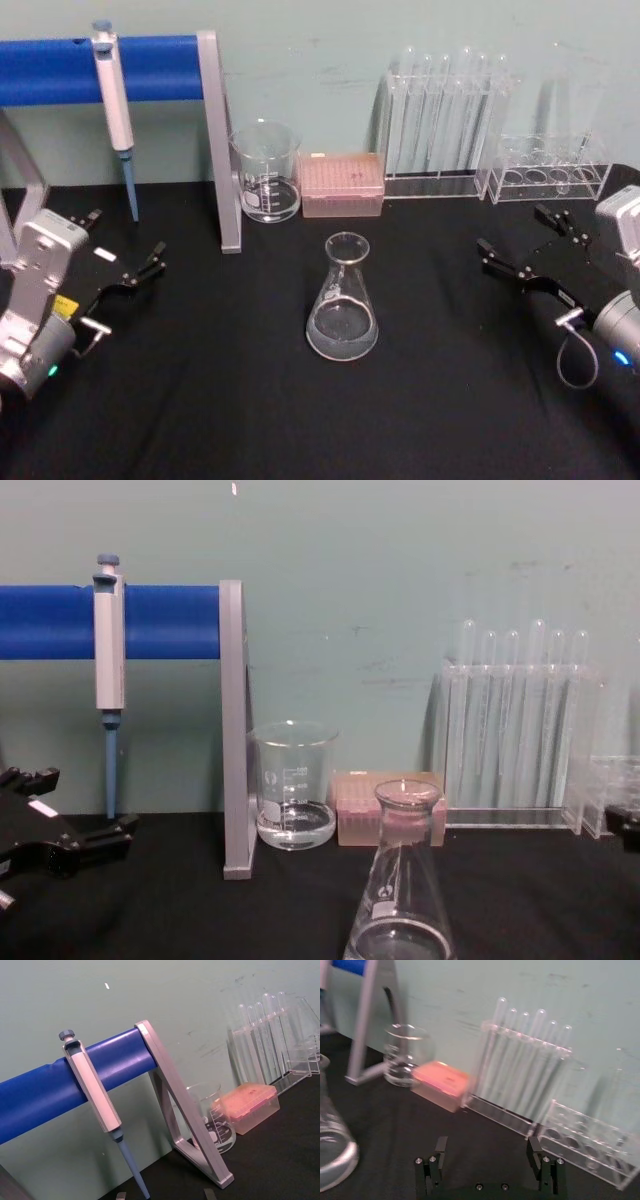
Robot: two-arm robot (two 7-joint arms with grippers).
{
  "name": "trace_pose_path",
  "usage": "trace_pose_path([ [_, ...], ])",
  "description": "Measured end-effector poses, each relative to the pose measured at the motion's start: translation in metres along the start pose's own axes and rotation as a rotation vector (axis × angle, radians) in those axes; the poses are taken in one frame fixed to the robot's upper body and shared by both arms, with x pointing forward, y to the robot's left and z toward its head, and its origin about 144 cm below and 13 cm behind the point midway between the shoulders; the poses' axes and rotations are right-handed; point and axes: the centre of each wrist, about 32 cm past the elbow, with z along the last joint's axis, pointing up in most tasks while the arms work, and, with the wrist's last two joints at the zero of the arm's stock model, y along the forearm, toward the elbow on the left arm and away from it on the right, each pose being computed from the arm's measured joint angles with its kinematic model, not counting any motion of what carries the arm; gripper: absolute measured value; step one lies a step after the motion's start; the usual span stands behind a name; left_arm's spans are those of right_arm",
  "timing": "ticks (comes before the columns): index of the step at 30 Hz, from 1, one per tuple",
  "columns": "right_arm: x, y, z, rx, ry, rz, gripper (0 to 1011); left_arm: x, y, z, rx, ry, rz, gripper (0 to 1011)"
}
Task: Grasp the erlenmeyer flask with one hand, shake it three times, then place it back.
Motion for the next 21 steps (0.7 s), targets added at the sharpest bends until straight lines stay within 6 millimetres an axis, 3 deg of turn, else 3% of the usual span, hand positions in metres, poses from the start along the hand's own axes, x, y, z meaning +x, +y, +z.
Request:
trace_pose_path([
  [10,0.004,-0.01,0.011,0.013,0.105,0.159,1002,0.0,0.0,0.0,0.0,0.0,0.0,1001],
  [21,-0.009,-0.012,0.015,0.015,0.166,0.339,1002,0.0,0.0,0.0,0.0,0.0,0.0,1001],
])
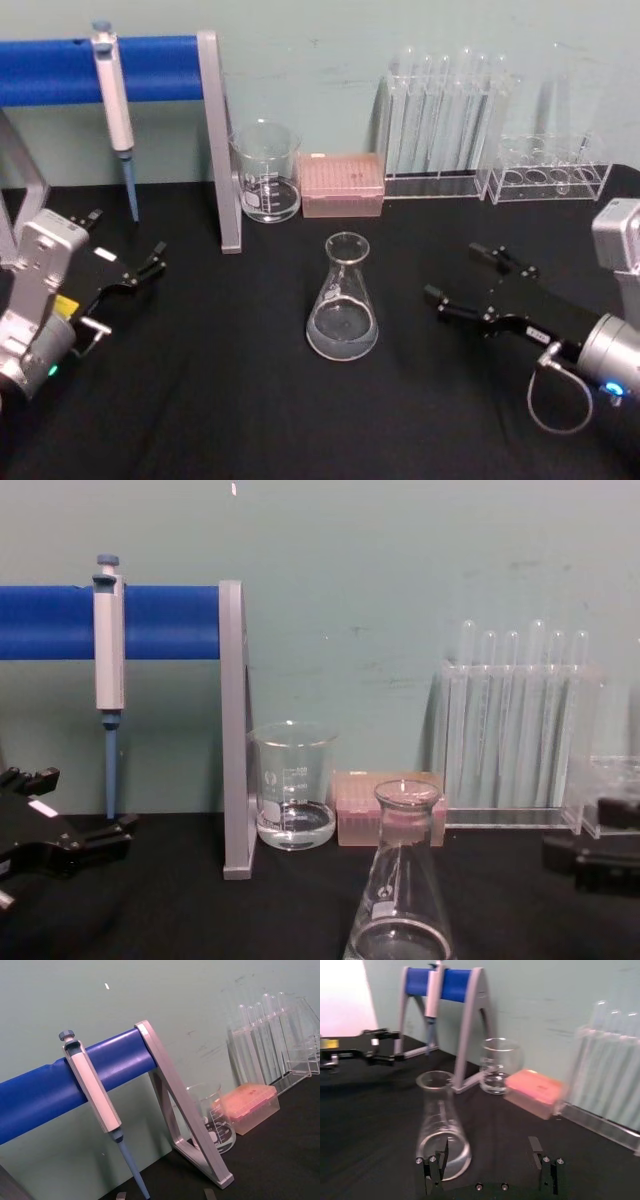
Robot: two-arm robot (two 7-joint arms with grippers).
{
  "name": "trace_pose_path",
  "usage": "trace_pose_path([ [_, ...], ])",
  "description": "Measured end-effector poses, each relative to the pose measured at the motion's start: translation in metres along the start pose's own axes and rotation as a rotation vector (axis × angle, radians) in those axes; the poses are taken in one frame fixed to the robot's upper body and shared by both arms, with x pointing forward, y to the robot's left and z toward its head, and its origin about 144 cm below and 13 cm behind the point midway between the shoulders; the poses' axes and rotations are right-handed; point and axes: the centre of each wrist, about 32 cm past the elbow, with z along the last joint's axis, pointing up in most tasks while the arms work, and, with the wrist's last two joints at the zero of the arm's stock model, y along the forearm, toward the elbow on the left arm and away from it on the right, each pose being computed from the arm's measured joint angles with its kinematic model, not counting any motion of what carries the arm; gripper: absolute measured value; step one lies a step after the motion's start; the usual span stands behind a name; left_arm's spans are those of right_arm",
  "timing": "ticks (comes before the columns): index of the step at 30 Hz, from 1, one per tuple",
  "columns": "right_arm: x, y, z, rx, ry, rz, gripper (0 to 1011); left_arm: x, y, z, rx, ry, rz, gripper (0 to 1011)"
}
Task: Grasp the erlenmeyer flask with one hand, shake it three times, then place it back.
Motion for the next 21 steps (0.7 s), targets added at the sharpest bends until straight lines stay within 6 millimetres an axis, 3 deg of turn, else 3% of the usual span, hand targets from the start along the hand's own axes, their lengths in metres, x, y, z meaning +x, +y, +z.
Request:
trace_pose_path([
  [10,-0.015,0.016,0.0,-0.001,0.034,0.098,1003,0.0,0.0,0.0,0.0,0.0,0.0,1001],
  [21,-0.019,0.038,0.002,0.011,0.031,0.129,1002,0.0,0.0,0.0,0.0,0.0,0.0,1001],
])
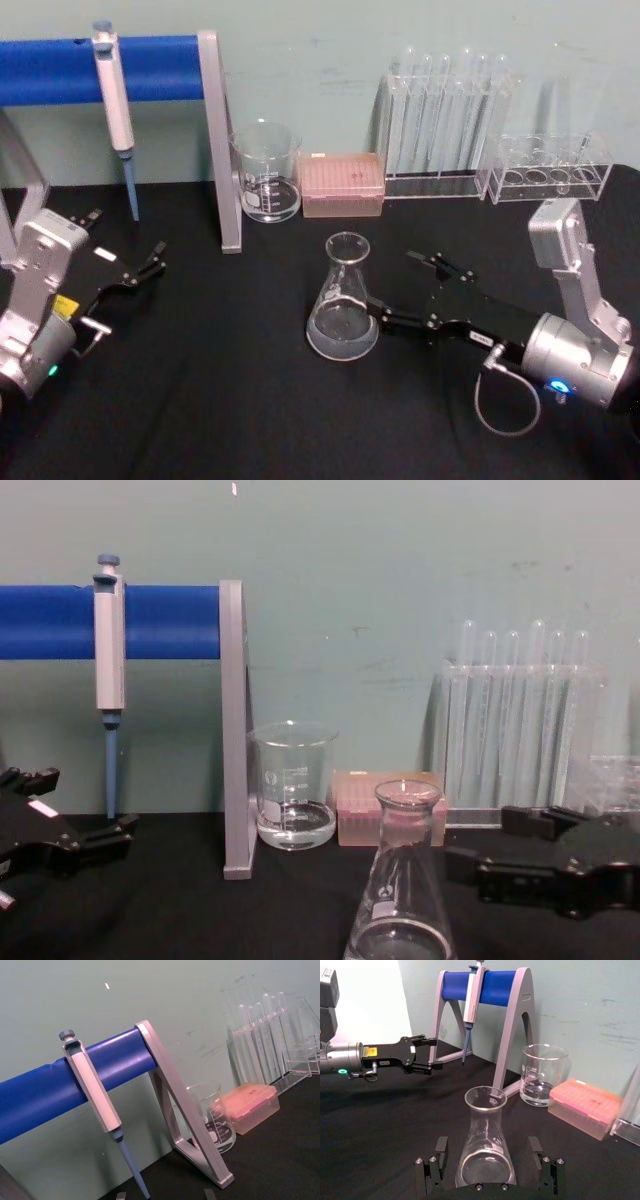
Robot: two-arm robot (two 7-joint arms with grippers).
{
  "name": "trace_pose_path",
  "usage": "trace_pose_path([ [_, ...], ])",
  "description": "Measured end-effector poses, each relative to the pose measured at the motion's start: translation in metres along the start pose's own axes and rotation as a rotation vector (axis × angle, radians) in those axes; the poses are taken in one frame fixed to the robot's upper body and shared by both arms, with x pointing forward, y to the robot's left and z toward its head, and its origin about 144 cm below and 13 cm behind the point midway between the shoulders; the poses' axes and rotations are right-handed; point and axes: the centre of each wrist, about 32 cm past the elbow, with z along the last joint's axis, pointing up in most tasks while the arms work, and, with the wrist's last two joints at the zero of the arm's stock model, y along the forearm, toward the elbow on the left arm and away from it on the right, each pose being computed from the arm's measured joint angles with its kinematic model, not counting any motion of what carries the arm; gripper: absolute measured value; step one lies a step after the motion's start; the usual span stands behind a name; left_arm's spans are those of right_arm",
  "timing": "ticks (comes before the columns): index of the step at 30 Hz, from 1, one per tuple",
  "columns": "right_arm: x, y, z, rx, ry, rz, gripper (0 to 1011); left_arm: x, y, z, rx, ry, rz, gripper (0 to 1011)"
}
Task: Grasp the erlenmeyer flask with one hand, shake it three times, then place it back.
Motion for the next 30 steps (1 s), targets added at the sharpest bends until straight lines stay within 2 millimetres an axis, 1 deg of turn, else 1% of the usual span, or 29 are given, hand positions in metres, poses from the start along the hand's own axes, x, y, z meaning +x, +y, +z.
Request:
trace_pose_path([
  [18,0.004,0.035,0.0,-0.009,-0.026,0.026,1003,0.0,0.0,0.0,0.0,0.0,0.0,1001],
  [30,0.009,0.053,0.0,-0.007,-0.048,0.027,1003,0.0,0.0,0.0,0.0,0.0,0.0,1001],
])
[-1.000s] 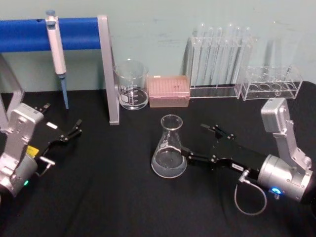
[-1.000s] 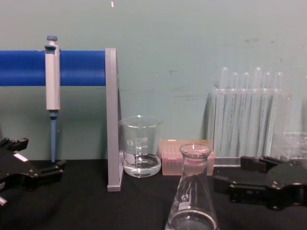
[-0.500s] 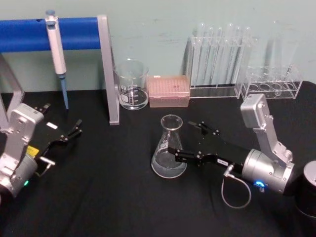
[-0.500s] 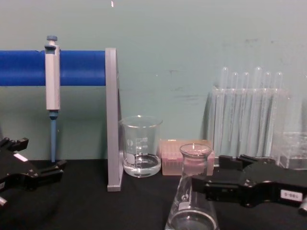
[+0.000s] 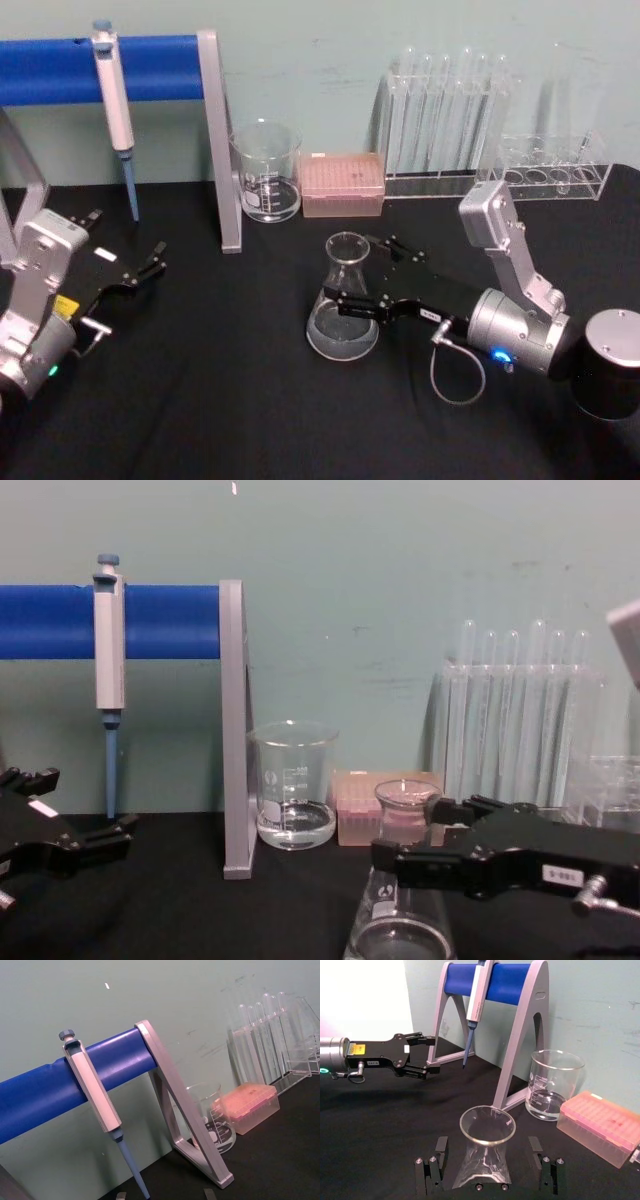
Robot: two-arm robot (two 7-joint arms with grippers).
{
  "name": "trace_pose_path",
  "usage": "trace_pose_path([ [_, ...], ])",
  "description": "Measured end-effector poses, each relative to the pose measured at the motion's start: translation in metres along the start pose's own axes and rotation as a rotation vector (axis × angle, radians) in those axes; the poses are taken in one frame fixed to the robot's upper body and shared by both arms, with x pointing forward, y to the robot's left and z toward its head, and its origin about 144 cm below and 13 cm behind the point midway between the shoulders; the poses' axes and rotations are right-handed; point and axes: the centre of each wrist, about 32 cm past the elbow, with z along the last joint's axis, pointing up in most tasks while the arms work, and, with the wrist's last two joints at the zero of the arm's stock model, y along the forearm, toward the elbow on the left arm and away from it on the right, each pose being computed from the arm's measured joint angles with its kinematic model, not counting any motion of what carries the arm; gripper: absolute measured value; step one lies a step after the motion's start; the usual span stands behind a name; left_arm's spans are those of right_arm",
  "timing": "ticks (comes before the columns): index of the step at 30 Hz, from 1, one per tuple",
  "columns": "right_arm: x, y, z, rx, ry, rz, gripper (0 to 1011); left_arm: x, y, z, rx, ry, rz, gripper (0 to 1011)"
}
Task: Grasp the erlenmeyer flask with one hand, shake it three times, then place it back.
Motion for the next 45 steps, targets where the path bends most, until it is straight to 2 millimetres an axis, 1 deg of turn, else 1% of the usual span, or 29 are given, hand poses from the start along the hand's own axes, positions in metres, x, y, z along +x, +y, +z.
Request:
trace_pose_path([
  [7,0.002,0.011,-0.001,-0.003,-0.007,0.005,1003,0.0,0.0,0.0,0.0,0.0,0.0,1001],
  [20,0.002,0.023,-0.002,-0.002,-0.008,0.018,1003,0.0,0.0,0.0,0.0,0.0,0.0,1001],
  [37,0.002,0.023,-0.002,-0.002,-0.012,0.016,1003,0.0,0.0,0.0,0.0,0.0,0.0,1001],
  [42,0.002,0.023,-0.002,-0.002,-0.011,0.015,926,0.0,0.0,0.0,0.0,0.0,0.0,1001],
  [43,0.002,0.023,-0.002,-0.002,-0.011,0.015,882,0.0,0.0,0.0,0.0,0.0,0.0,1001],
  [45,0.002,0.023,-0.002,-0.002,-0.01,0.015,848,0.0,0.0,0.0,0.0,0.0,0.0,1001],
])
